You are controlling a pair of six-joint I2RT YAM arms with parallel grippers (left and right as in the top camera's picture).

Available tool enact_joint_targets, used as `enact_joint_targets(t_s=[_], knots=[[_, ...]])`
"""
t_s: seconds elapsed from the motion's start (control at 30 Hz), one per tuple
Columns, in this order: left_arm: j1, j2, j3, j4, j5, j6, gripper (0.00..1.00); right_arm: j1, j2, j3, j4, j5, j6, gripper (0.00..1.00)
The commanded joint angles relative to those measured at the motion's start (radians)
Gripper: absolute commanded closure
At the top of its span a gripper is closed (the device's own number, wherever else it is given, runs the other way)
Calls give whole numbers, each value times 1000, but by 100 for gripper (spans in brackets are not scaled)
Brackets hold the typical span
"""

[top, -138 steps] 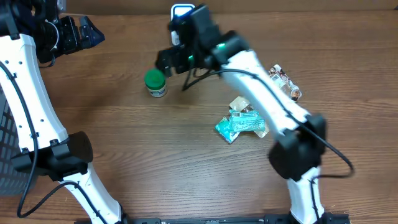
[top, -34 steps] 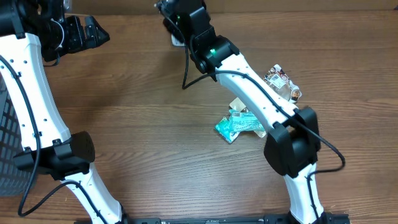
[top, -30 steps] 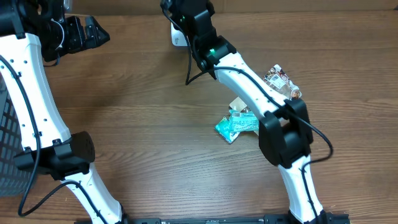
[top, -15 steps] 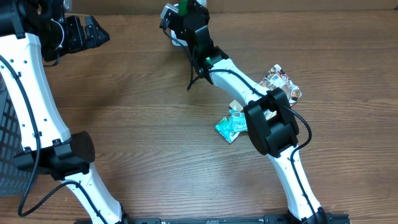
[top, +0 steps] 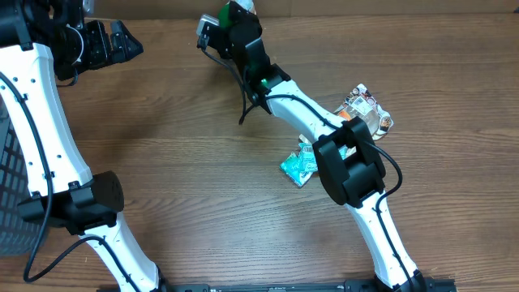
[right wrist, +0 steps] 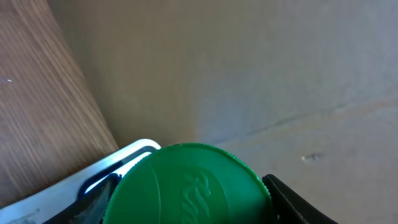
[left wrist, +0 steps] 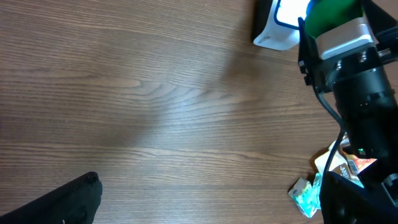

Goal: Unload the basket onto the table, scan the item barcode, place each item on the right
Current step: 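Lift the jar to the scanner with the right gripper, then carry the jar right and set it down beside the pile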

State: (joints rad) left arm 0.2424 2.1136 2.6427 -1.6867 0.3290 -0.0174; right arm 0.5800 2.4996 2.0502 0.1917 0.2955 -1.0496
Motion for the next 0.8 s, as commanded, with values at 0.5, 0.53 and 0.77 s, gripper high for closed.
enact_joint_targets(t_s=[0.5,0.53,0.77], knots=[[-1,0,0,0,0,3,0,-83,-507,9,-996,-264,1221,50],[-1,0,0,0,0,3,0,-95,-506,9,-1032,-280,1232,49],[-1,0,0,0,0,3,0,-237,-463,-81,-1256,-402,1244,49]])
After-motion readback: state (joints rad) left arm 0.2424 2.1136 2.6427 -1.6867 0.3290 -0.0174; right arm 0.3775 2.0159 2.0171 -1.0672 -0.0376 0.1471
